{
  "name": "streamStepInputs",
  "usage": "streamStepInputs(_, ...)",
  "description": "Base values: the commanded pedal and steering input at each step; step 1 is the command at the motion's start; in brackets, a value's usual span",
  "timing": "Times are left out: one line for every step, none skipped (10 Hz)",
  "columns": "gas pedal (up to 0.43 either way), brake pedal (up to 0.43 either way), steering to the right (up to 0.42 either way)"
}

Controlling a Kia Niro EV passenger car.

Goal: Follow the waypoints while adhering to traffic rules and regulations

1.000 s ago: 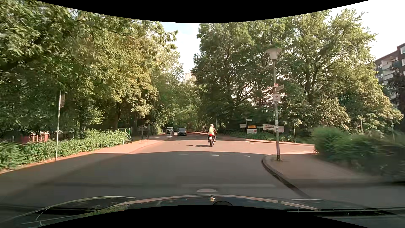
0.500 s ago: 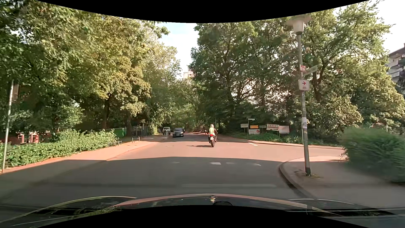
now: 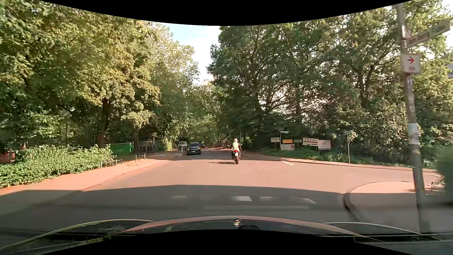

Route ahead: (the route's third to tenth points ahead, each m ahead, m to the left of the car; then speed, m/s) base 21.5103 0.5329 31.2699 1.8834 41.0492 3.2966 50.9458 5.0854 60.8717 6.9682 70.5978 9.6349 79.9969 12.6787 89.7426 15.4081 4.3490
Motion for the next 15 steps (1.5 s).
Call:
streamStepInputs(0.079, 0.000, 0.010)
streamStepInputs(0.079, 0.000, 0.010)
streamStepInputs(0.079, 0.000, 0.010)
streamStepInputs(0.079, 0.000, 0.010)
streamStepInputs(0.079, 0.000, 0.010)
streamStepInputs(0.079, 0.000, 0.010)
streamStepInputs(0.079, 0.000, 0.009)
streamStepInputs(0.087, 0.000, 0.008)
streamStepInputs(0.098, 0.000, 0.006)
streamStepInputs(0.118, 0.000, 0.000)
streamStepInputs(0.138, 0.000, -0.006)
streamStepInputs(0.157, 0.000, -0.010)
streamStepInputs(0.157, 0.000, -0.010)
streamStepInputs(0.157, 0.000, -0.011)
streamStepInputs(0.157, 0.000, -0.014)
